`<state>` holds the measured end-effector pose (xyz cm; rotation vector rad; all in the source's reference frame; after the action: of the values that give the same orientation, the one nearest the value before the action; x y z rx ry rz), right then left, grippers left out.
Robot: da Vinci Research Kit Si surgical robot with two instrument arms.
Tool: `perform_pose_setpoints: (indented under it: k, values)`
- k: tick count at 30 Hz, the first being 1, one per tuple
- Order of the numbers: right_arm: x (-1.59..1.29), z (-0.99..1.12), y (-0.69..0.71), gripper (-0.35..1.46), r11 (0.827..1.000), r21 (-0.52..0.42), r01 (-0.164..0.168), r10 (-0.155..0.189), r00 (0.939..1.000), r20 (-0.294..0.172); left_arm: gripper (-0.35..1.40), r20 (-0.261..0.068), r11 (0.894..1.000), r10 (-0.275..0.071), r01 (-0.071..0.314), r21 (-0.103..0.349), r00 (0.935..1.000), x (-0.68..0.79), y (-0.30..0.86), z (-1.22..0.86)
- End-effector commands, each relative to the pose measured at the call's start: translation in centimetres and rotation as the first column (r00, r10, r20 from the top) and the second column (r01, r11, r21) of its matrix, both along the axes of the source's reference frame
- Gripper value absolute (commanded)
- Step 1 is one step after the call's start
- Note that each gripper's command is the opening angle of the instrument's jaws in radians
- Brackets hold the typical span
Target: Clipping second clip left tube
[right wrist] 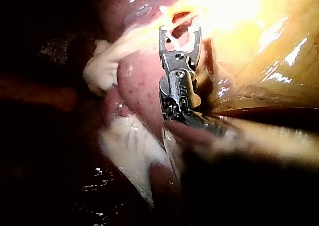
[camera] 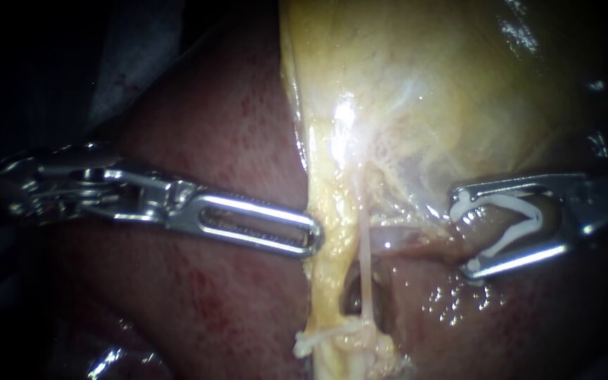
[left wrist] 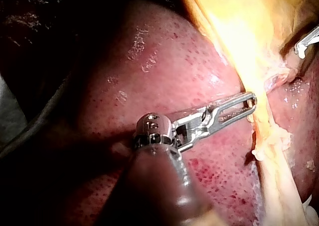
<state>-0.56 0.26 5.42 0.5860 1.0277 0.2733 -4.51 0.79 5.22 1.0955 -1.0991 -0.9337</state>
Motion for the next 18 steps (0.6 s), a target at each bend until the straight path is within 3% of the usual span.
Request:
perform_pose_setpoints:
  k: [1,12,18]
  values:
    - [0.01,0.0,0.0,0.51,1.0,0.0,-0.001,0.001,1.0,0.0,-0.35,0.0,1.0,0.001,-0.001,0.001,1.0,0.0,0.0,0.0]
    - [0.17,0.04,-0.1,0.54,1.0,-0.006,-0.009,0.009,0.9999,0.005,-0.35,0.008,1.0,0.01,-0.01,0.013,0.9999,0.17,-0.05,-0.21]
    - [0.36,0.13,-0.27,0.55,1.0,-0.002,0.006,-0.006,1.0,-0.004,-0.35,0.007,1.0,0.002,-0.002,0.017,1.0,0.34,-0.08,-0.4]
